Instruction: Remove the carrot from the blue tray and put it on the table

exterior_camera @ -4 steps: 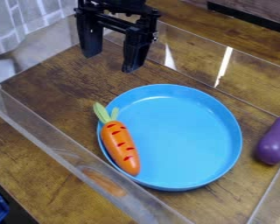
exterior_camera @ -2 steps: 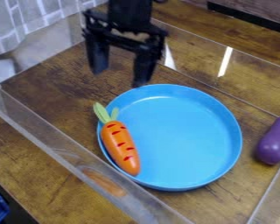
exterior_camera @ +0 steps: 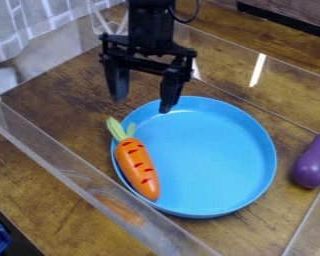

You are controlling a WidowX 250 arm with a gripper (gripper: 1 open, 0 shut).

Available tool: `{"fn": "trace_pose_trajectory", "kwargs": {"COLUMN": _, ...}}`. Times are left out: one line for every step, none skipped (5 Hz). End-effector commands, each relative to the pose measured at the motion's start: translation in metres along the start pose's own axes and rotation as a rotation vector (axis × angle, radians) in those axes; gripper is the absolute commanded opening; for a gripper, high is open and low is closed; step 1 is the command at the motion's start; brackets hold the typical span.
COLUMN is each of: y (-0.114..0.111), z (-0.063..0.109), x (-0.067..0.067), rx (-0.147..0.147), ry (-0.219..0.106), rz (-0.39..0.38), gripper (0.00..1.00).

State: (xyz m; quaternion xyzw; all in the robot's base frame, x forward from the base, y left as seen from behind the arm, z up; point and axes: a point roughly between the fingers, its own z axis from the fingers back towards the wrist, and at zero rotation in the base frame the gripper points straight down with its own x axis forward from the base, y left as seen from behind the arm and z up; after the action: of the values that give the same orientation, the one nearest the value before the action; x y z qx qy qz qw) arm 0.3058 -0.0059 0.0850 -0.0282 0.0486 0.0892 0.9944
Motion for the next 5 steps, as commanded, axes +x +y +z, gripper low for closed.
{"fn": "trace_pose_trajectory", "kwargs": {"y": 0.006, "z": -0.004, "x": 0.008, "rx": -0.03, "ry": -0.042, "rz": 0.129, "gripper": 1.0}}
{"fn": "trace_pose_trajectory", "kwargs": {"y": 0.007, "z": -0.028, "x": 0.01, "rx": -0.071, "ry": -0.052, "rz": 0.282, "gripper": 1.0}}
{"fn": "trace_pose_trajectory", "kwargs": {"y": 0.008, "z": -0.05, "x": 0.007, "rx": -0.095, "ry": -0.065, "rz": 0.338, "gripper": 1.0}}
{"fn": "trace_pose_trajectory", "kwargs": {"y": 0.009, "z": -0.055, "x": 0.007, "rx": -0.078, "ry": -0.076, "rz": 0.343, "gripper": 1.0}}
{"fn": "trace_pose_trajectory", "kwargs": {"y": 0.009, "z": -0.058, "x": 0.011, "rx": -0.085, "ry": -0.076, "rz": 0.352, "gripper": 1.0}}
